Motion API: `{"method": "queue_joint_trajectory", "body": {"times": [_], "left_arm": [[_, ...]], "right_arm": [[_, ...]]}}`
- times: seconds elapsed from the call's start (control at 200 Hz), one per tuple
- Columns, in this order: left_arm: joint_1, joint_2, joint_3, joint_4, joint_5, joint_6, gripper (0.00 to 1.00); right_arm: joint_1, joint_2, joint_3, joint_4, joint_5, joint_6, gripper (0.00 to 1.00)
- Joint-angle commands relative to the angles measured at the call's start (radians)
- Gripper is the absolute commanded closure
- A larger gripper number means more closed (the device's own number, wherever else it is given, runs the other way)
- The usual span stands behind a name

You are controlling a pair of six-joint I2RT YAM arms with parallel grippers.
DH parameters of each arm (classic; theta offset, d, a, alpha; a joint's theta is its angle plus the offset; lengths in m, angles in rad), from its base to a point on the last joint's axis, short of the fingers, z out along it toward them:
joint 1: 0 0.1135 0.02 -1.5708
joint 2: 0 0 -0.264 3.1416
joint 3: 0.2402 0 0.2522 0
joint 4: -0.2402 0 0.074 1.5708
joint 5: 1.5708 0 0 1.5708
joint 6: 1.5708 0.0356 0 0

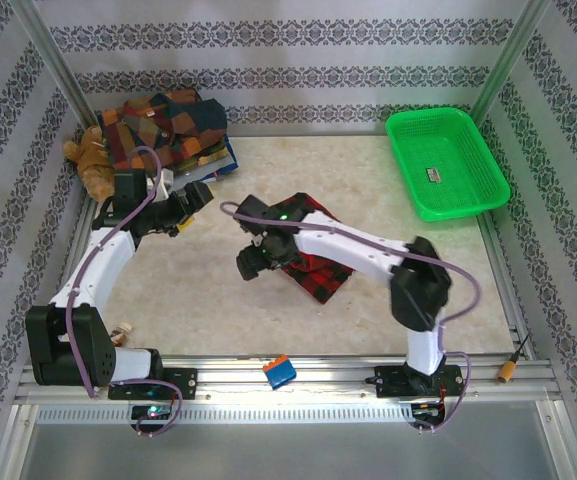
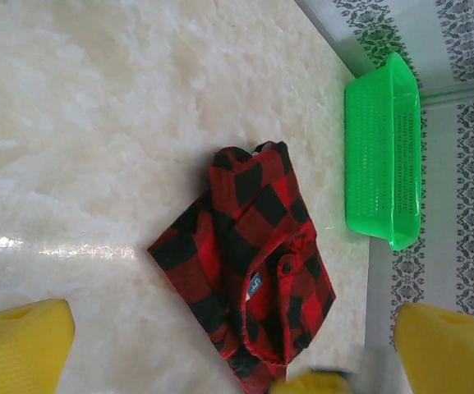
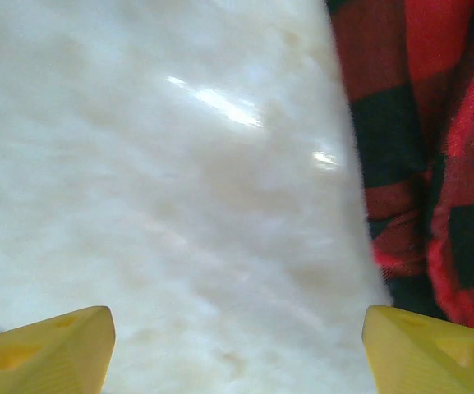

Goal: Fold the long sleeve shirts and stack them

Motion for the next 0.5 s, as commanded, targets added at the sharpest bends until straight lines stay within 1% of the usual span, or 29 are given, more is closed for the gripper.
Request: {"method": "queue_joint_trajectory", "body": {"times": [0.0, 0.105, 0.145, 0.195, 0.215, 0.26, 0.305, 0.35, 0.375, 0.405, 0.46, 0.495], "left_arm": [[-0.077, 0.025, -0.032, 0.085, -0.029, -0.059, 0.00], [-0.216, 0.115, -0.030, 0.124, -0.083, -0.097, 0.00], [-0.262, 0.157, -0.023, 0.144, -0.093, -0.118, 0.03], [-0.307, 0.207, -0.022, 0.182, -0.105, -0.156, 0.15], [-0.321, 0.225, -0.023, 0.207, -0.105, -0.174, 0.22], [-0.356, 0.269, -0.024, 0.253, -0.111, -0.207, 0.37], [-0.389, 0.315, -0.013, 0.278, -0.124, -0.230, 0.51], [-0.419, 0.361, 0.007, 0.285, -0.131, -0.242, 0.63], [-0.435, 0.387, 0.018, 0.285, -0.133, -0.246, 0.67], [-0.450, 0.414, 0.034, 0.287, -0.137, -0.252, 0.70], [-0.477, 0.455, 0.057, 0.283, -0.155, -0.264, 0.72], [-0.491, 0.480, 0.067, 0.281, -0.167, -0.276, 0.75]], "right_arm": [[-0.053, -0.146, -0.070, 0.024, -0.130, 0.092, 0.20], [-0.177, -0.230, -0.165, 0.012, -0.086, 0.081, 0.21], [-0.230, -0.241, -0.185, 0.000, -0.072, 0.065, 0.23], [-0.310, -0.245, -0.221, -0.006, -0.054, 0.034, 0.28], [-0.346, -0.242, -0.234, -0.007, -0.047, 0.022, 0.33], [-0.420, -0.226, -0.252, -0.007, -0.057, -0.005, 0.44], [-0.485, -0.205, -0.272, 0.014, -0.072, -0.026, 0.57], [-0.534, -0.185, -0.292, 0.035, -0.075, -0.042, 0.70], [-0.556, -0.173, -0.300, 0.047, -0.082, -0.049, 0.74], [-0.579, -0.153, -0.307, 0.060, -0.094, -0.062, 0.77], [-0.607, -0.112, -0.318, 0.077, -0.108, -0.077, 0.81], [-0.620, -0.087, -0.322, 0.084, -0.121, -0.083, 0.82]]}}
